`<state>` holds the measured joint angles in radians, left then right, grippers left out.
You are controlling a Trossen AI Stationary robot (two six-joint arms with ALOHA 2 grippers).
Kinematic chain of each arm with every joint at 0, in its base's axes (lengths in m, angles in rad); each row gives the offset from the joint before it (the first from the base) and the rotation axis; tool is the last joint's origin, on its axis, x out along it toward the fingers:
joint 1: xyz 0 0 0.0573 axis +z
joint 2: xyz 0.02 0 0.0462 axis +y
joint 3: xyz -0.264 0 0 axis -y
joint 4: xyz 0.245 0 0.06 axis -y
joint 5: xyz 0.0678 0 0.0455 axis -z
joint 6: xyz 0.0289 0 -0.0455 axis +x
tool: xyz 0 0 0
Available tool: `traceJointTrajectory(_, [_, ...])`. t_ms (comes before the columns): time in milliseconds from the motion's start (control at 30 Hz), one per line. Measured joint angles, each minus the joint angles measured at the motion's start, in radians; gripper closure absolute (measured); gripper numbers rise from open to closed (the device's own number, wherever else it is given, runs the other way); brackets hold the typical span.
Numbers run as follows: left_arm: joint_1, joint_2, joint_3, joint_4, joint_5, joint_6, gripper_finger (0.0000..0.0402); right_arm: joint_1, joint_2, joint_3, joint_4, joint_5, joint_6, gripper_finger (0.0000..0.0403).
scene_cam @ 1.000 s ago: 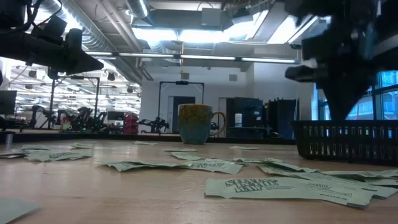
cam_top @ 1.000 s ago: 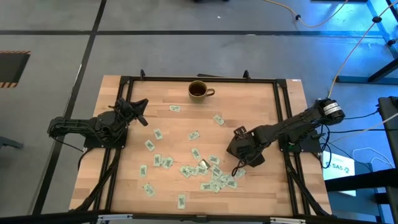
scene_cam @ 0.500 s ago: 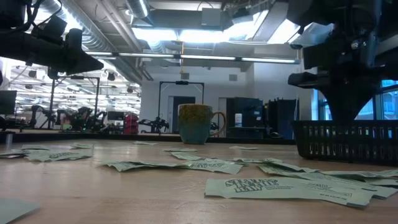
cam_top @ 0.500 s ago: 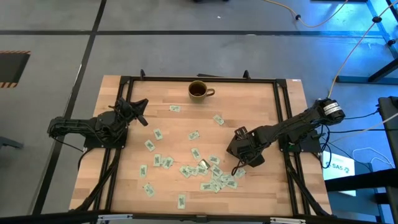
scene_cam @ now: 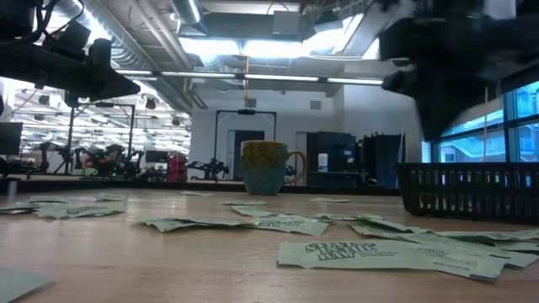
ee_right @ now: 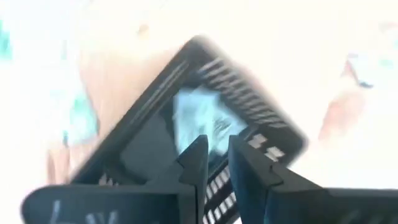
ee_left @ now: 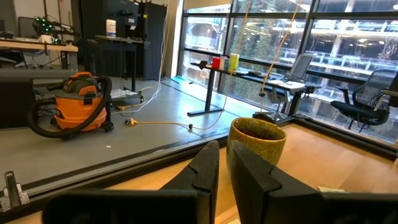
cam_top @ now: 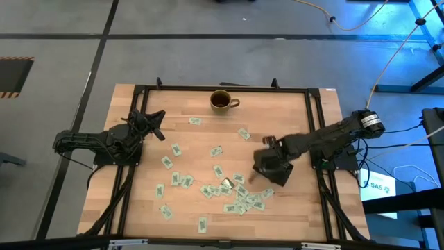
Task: Pick and place Stevia / Truvia into bins
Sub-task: Put the stevia packet into the black bin
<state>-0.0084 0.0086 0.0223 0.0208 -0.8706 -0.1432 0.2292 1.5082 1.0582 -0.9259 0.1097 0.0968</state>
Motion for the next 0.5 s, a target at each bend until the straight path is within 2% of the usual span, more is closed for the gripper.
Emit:
traceJointTrajectory(100, [0.0, 0.0, 0.0, 0.0, -0.002, 0.0, 0.0368, -0.077, 0.0, 0.053, 0.005, -0.002, 0.077, 0.0337])
traceJointTrajectory(200, [0.0, 0.0, 0.0, 0.0, -0.002, 0.0, 0.0368, -0.154, 0.0, 0.091, 0.019, -0.004, 0.089, 0.0337])
traceJointTrajectory(500, [0.0, 0.0, 0.0, 0.0, -0.002, 0.0, 0.0368, -0.307, 0.004, 0.1, 0.25, -0.005, 0.106, 0.0337])
